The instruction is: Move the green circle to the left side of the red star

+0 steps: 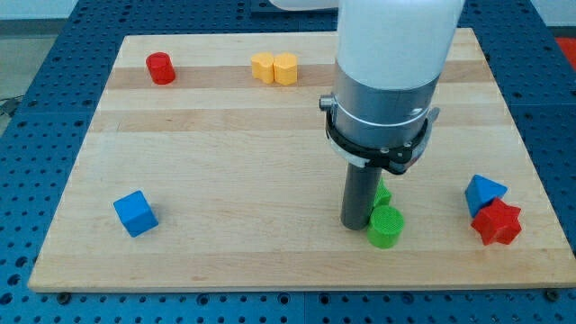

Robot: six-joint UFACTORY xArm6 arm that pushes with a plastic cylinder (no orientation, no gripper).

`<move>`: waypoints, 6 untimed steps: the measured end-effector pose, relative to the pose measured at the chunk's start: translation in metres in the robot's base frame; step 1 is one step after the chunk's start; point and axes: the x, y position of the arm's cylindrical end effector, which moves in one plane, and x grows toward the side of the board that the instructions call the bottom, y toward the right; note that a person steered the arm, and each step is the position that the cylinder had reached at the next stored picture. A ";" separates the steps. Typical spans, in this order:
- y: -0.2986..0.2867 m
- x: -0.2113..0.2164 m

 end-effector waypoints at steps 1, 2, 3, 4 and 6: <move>-0.003 0.006; -0.023 0.031; -0.017 0.040; 0.022 0.010; 0.050 0.000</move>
